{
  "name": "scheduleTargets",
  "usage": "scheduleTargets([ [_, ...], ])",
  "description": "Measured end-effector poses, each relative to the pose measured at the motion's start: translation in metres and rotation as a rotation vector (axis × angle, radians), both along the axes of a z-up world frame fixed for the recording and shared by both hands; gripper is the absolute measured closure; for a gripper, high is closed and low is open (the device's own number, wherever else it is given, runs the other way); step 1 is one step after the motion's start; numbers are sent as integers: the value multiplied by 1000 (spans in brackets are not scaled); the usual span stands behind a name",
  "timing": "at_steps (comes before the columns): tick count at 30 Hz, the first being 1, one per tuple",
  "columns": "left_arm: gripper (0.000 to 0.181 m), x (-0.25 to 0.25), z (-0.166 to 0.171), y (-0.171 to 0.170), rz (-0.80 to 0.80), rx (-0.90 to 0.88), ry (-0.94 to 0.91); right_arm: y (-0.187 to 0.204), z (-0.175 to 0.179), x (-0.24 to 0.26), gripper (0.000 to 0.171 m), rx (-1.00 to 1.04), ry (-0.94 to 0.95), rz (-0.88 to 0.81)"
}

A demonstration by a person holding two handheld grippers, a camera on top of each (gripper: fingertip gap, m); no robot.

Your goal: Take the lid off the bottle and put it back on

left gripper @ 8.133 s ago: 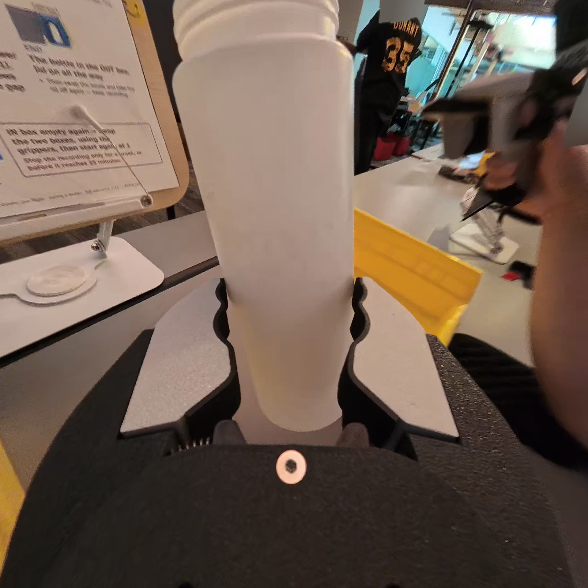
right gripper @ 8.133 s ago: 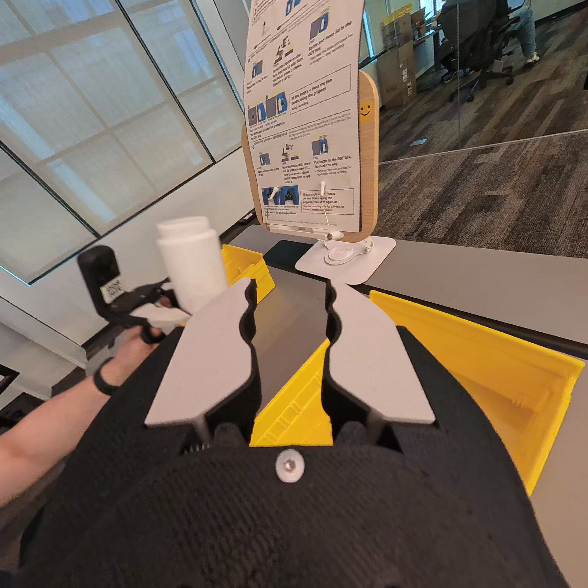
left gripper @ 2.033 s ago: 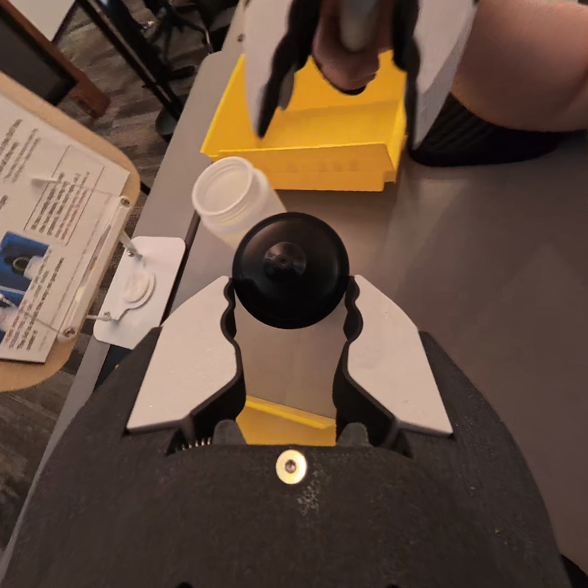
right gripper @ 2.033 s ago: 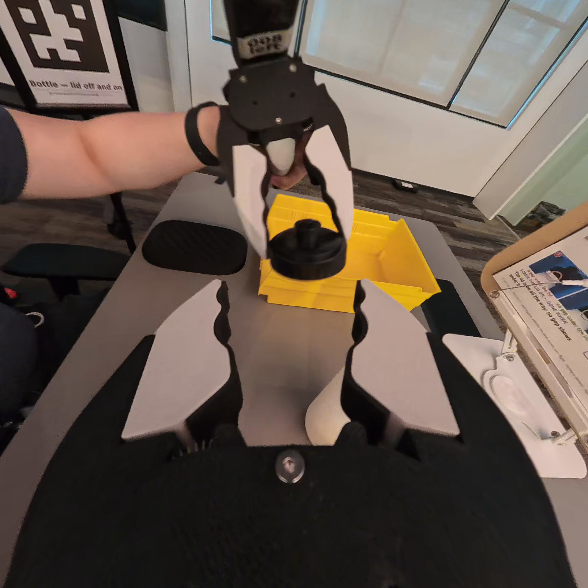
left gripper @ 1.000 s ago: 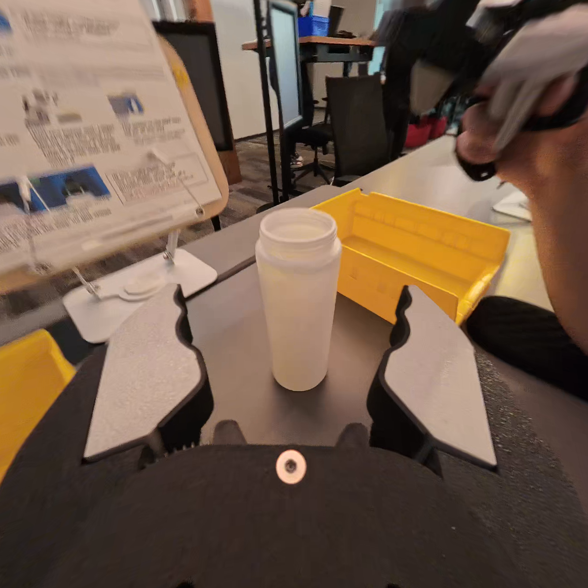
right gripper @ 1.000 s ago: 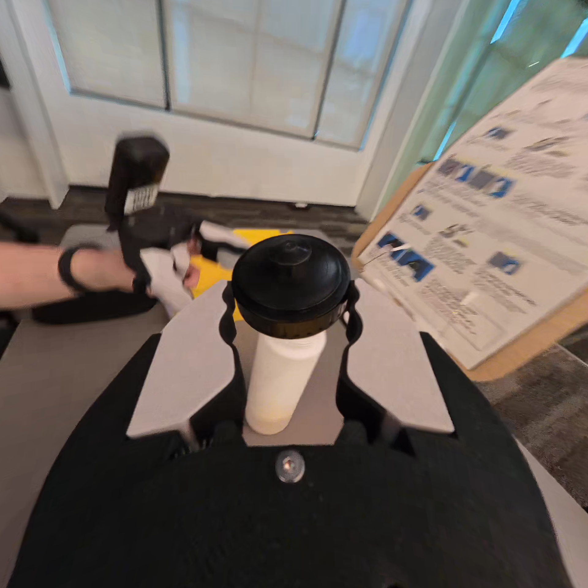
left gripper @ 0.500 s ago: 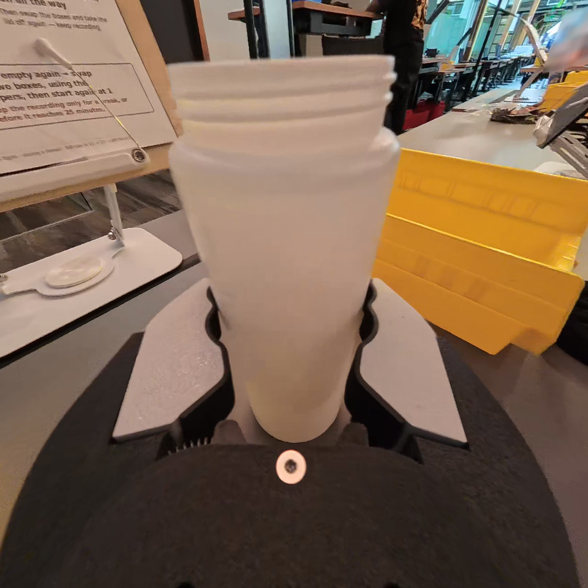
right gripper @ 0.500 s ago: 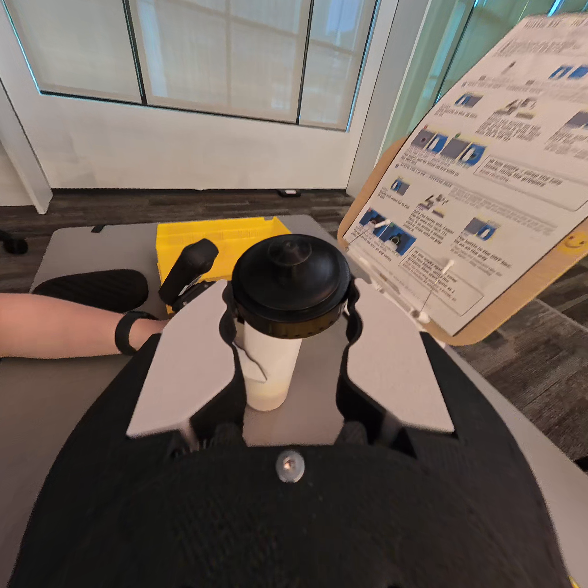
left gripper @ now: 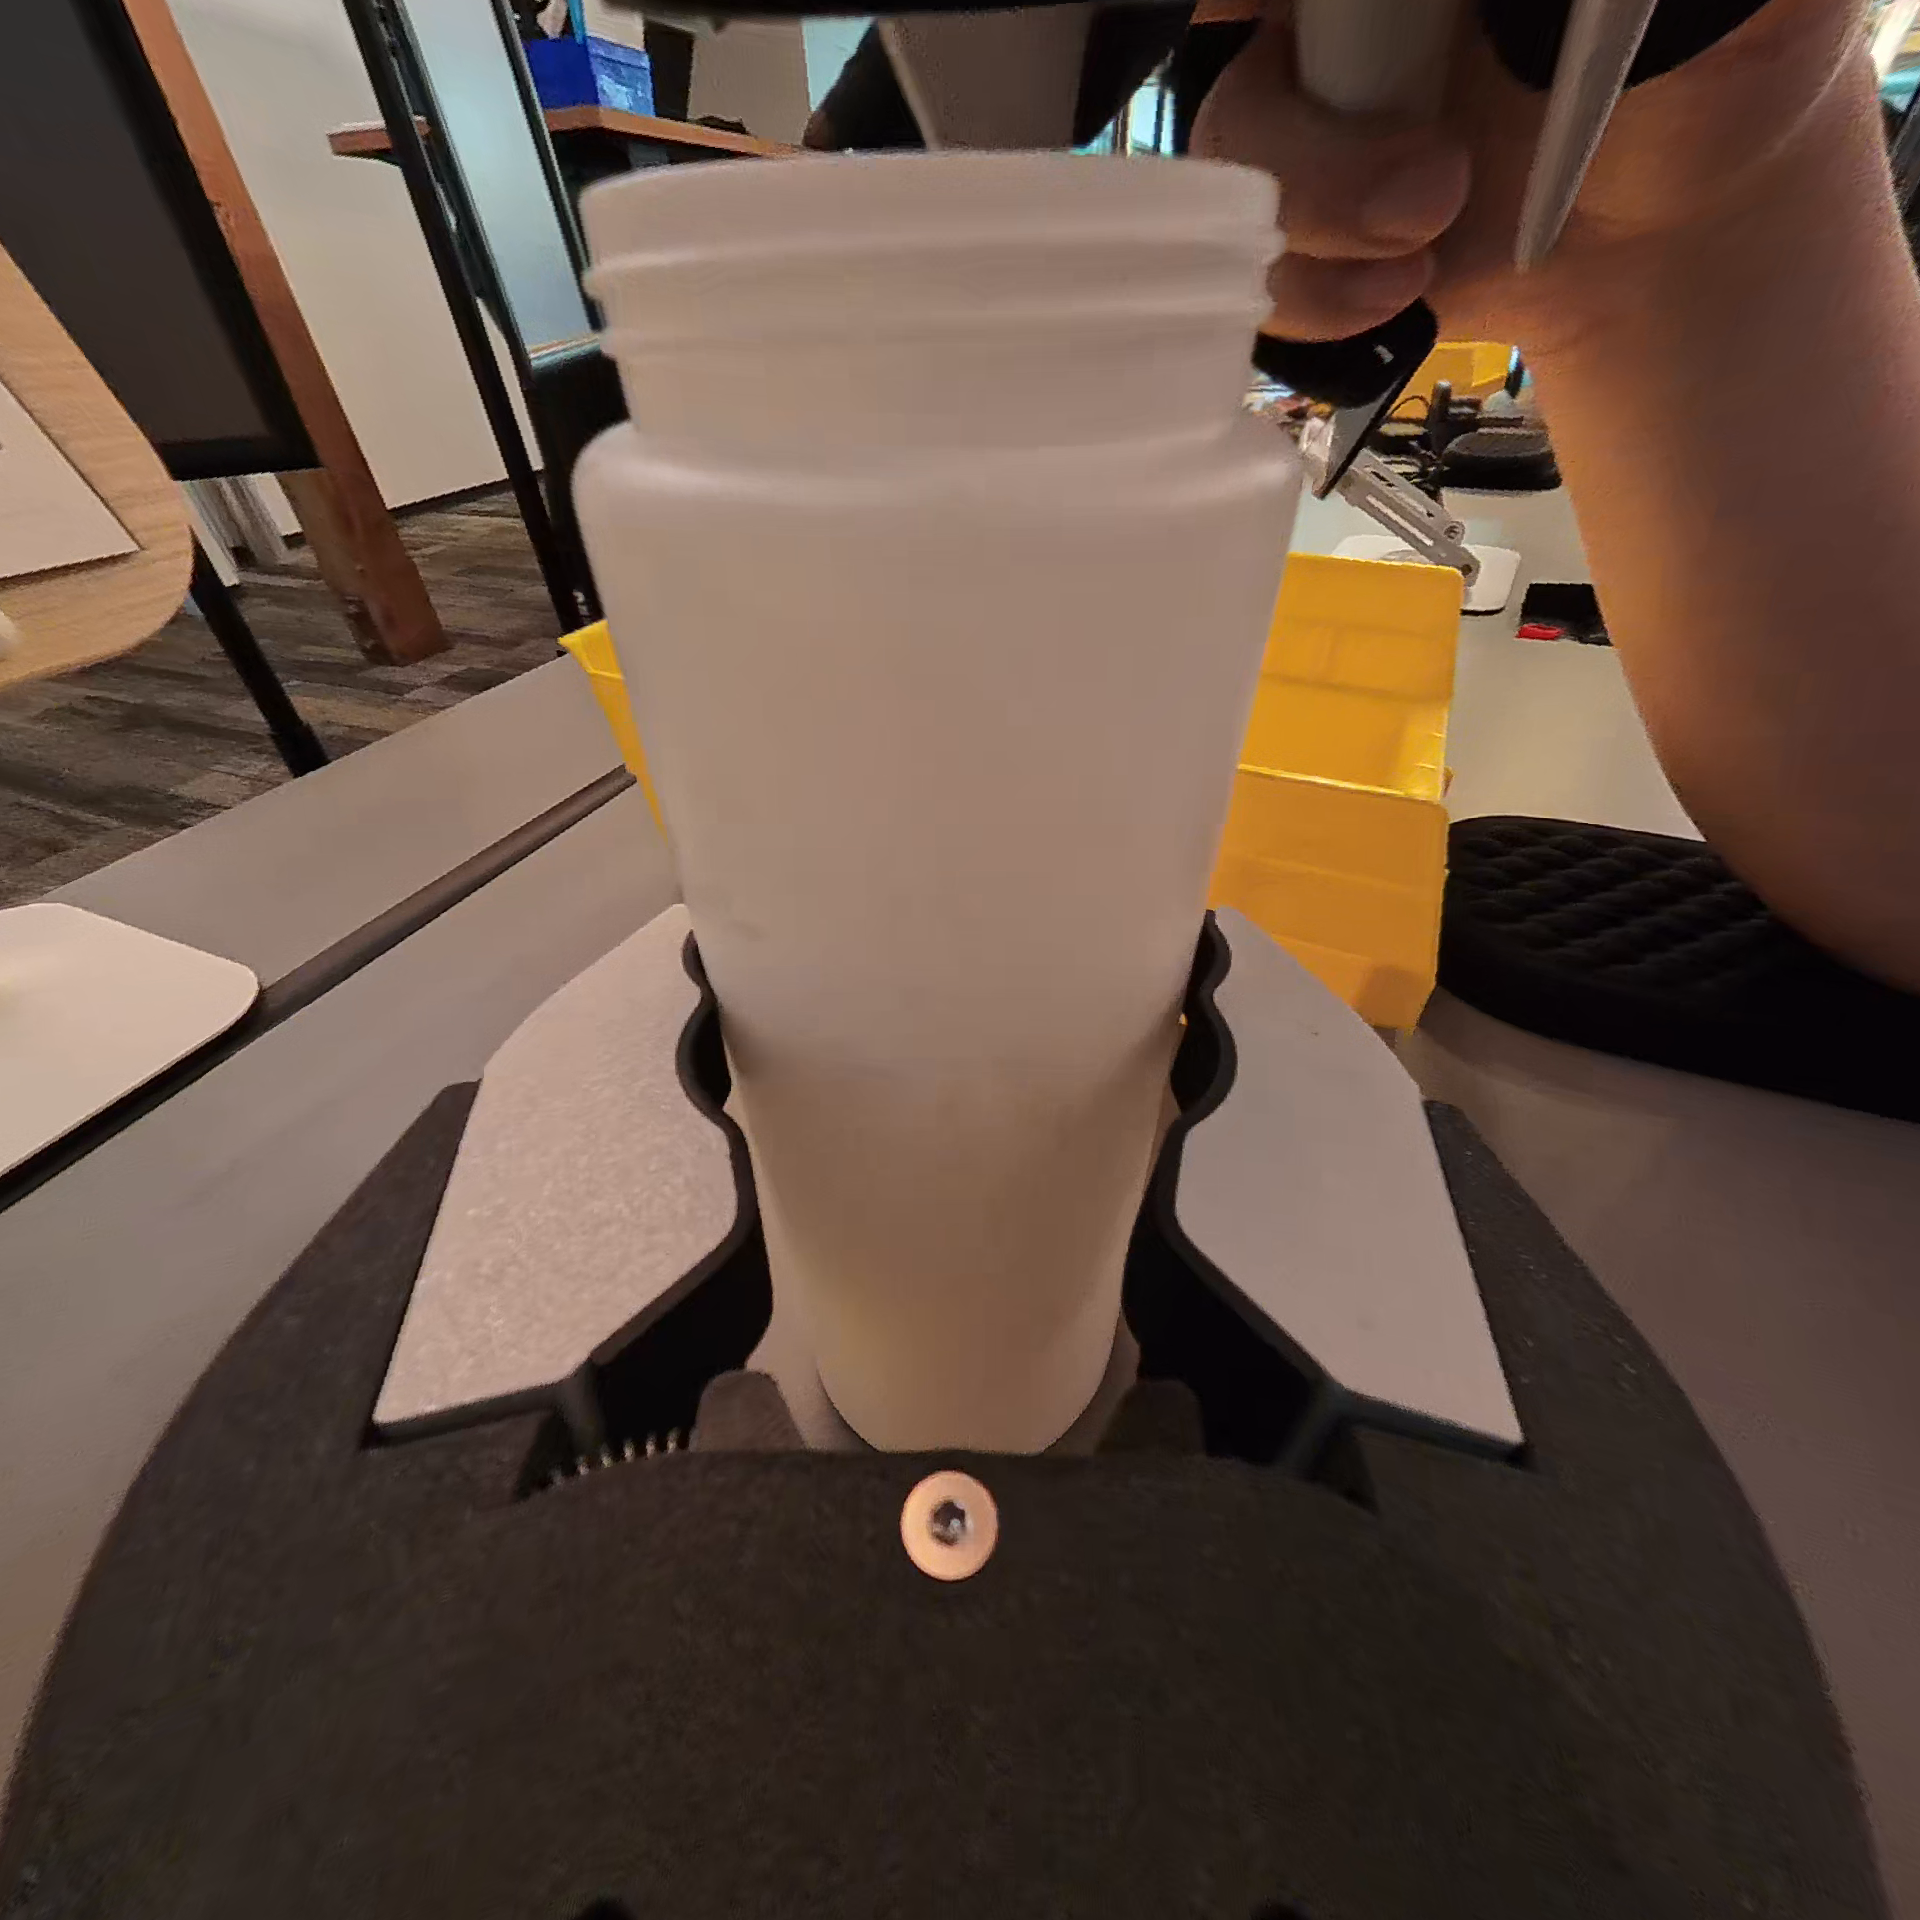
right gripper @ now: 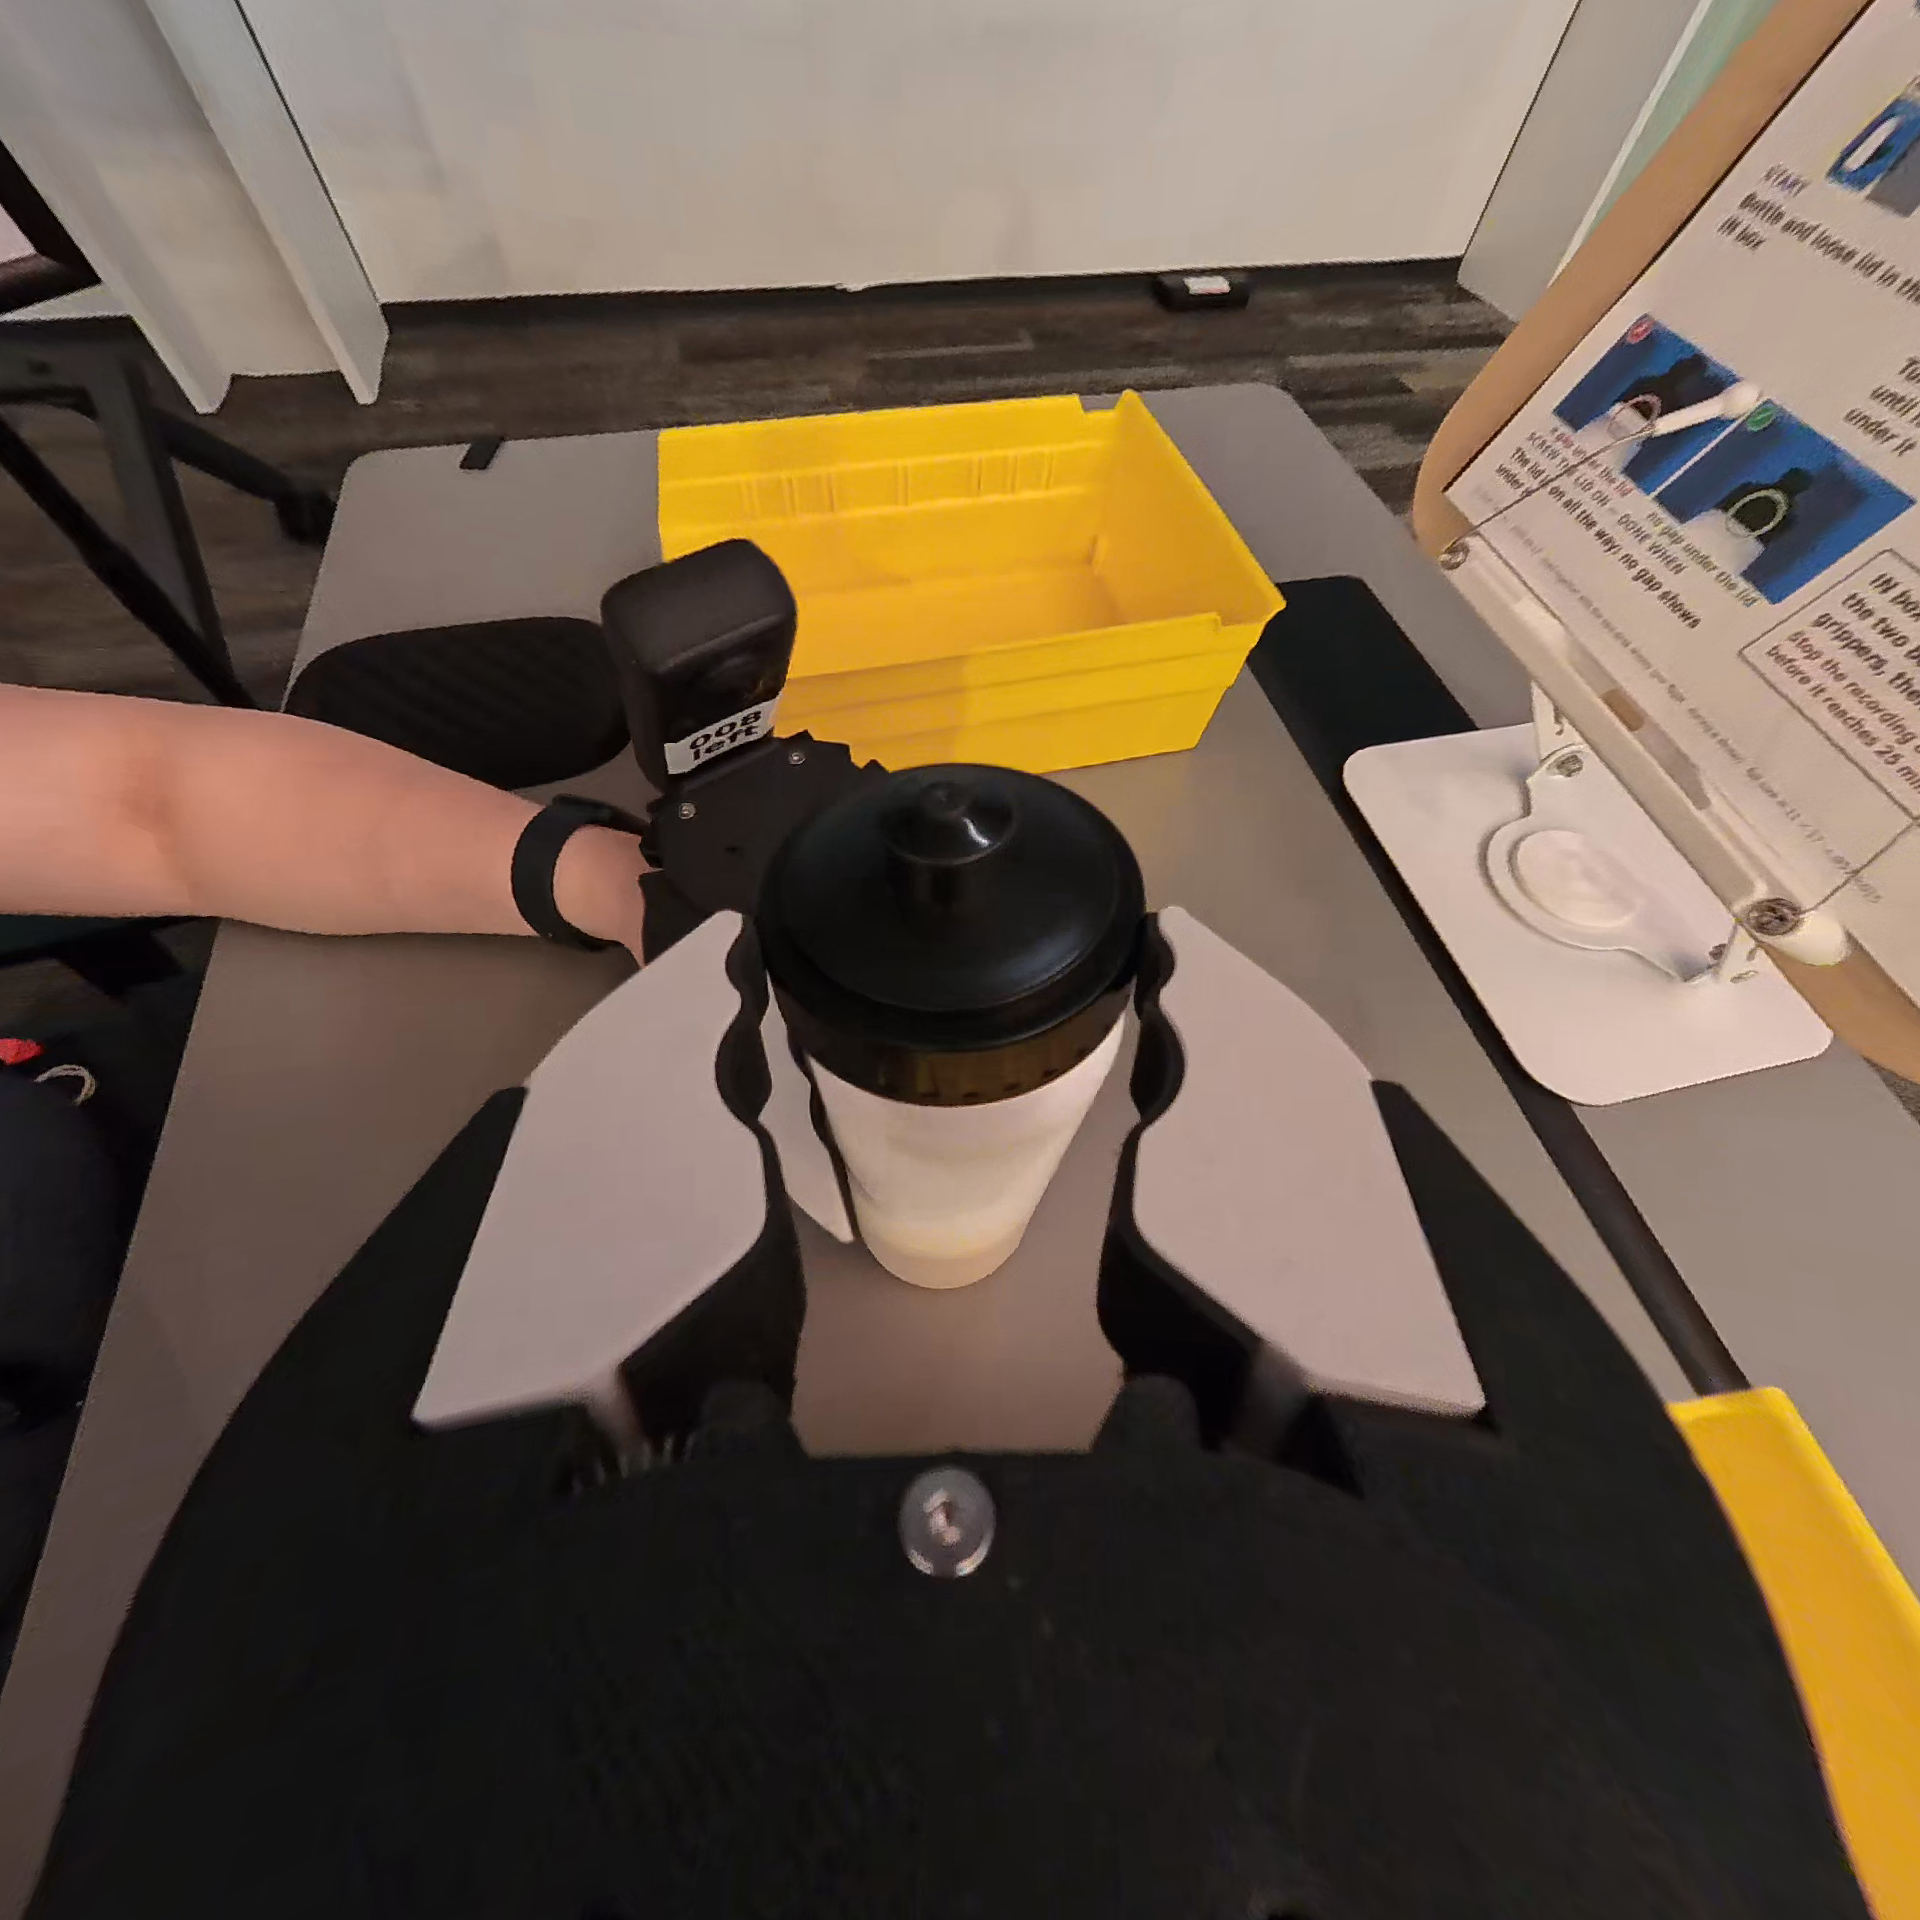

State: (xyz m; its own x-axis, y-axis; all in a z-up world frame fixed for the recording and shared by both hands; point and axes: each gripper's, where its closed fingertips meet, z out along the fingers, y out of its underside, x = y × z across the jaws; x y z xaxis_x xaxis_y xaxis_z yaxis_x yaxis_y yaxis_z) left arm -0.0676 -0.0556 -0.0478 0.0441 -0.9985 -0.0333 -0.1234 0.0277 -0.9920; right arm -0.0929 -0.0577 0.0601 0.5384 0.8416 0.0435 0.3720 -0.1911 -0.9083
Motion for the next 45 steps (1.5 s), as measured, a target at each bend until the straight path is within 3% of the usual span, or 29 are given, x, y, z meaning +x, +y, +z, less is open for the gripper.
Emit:
scheduleTargets([
  [8,96,3,0,-6,-35,6,8,2,-15,-3,102,-23,-59,22],
  [25,96,3,0,-10,-78,-15,0,-2,-18,-1,102,-23,63,160],
  [45,96,5,-2,-12,-84,-11,38,1,-14,-6,98,-71,32,61],
])
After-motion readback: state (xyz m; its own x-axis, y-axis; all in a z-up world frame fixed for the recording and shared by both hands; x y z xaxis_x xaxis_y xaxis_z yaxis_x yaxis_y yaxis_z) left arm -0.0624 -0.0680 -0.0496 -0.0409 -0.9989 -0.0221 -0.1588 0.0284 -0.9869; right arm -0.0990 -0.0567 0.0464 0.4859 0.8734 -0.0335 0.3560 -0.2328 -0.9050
